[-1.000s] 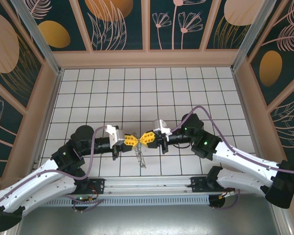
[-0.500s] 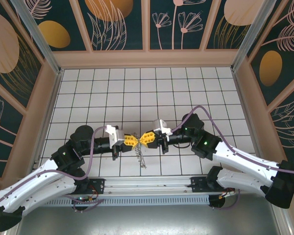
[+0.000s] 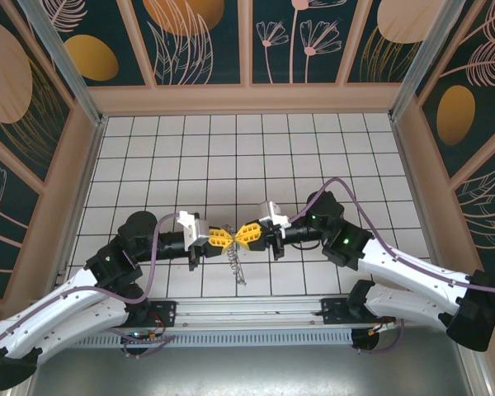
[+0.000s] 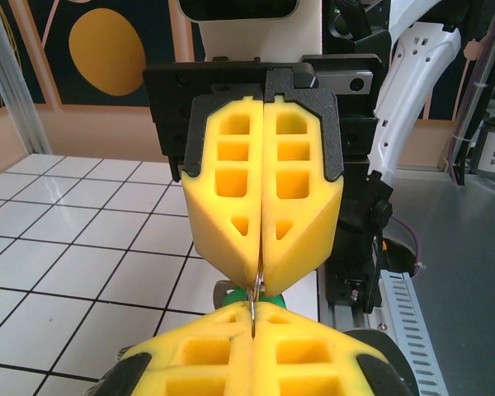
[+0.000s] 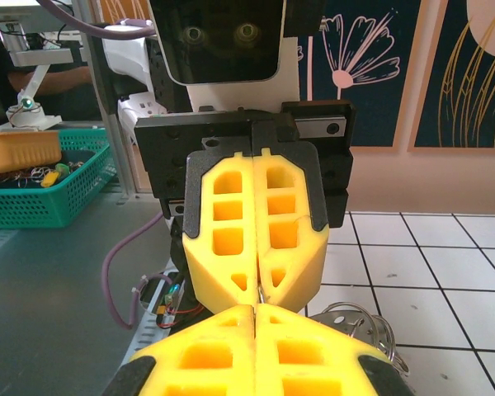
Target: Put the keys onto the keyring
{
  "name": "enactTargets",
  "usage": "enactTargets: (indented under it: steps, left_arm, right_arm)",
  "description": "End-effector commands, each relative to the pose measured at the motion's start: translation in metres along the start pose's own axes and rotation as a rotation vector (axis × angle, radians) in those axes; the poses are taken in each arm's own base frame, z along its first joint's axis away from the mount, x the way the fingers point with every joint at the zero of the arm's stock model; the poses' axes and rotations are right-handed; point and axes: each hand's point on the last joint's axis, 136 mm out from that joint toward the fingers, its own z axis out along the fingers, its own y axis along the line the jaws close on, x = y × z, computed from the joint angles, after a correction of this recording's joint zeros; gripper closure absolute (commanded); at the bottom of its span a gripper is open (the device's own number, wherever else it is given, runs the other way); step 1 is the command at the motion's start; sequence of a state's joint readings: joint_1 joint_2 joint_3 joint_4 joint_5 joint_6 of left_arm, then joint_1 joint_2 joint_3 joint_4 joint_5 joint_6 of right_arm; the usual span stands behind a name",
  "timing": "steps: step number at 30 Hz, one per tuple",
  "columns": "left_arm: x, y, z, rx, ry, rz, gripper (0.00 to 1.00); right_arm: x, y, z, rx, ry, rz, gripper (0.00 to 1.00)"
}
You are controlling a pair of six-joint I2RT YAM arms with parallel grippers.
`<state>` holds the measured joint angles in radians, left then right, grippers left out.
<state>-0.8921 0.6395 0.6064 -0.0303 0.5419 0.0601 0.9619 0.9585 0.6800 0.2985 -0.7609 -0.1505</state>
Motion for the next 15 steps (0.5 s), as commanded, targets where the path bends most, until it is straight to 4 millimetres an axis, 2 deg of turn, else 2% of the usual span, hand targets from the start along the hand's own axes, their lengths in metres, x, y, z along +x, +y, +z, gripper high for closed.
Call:
enactTargets:
  steps: [1, 15]
  left_arm:
    - [-0.016, 0.000, 0.002, 0.006, -0.044, 0.048, 1.00]
    - [-0.015, 0.002, 0.003, -0.006, -0.038, 0.046, 1.00]
  right_arm:
    - [-0.037, 0.016, 0.004, -0.075, -0.101, -0.088, 1.00]
    - [-0.022, 0.006, 0.009, 0.020, -0.027, -0.116, 1.00]
